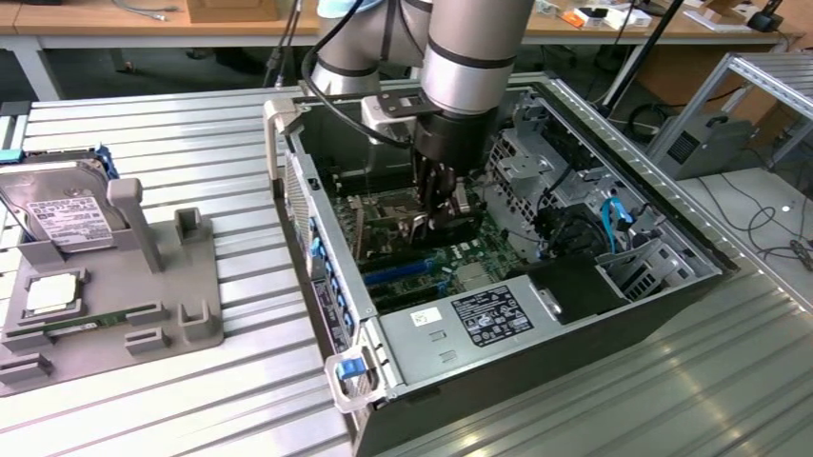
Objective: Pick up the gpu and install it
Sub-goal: 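Insert the gpu into the slot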
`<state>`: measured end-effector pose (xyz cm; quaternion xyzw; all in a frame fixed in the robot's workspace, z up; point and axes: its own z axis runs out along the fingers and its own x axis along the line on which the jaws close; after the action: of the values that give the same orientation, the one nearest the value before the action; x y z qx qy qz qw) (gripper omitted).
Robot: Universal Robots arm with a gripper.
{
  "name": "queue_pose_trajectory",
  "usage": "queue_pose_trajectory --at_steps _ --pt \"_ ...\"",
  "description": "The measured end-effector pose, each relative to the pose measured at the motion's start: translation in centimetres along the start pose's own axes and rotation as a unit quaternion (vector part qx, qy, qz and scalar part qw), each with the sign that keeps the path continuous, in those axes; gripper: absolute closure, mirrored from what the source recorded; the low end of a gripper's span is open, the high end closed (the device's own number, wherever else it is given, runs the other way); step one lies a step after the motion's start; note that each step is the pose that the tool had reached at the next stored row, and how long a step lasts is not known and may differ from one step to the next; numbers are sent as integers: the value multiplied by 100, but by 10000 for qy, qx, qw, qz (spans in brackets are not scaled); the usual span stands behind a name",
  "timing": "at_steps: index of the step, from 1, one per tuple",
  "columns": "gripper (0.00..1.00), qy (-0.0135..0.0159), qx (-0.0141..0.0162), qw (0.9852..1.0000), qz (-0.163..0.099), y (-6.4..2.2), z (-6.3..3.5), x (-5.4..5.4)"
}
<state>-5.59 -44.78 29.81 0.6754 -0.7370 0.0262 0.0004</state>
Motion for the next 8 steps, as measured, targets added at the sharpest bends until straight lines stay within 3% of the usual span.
queue_pose_trajectory --at_steps 1,3,4,6,8 --pt "73 44 -30 10000 -3 -53 3 -5" --pt "73 48 -32 10000 -14 -58 3 -5" --pt "73 26 -34 10000 -32 -58 2 -5" --pt "73 -67 -40 9999 -69 -58 3 -5" --pt "73 -122 -43 9998 -117 -57 2 -5"
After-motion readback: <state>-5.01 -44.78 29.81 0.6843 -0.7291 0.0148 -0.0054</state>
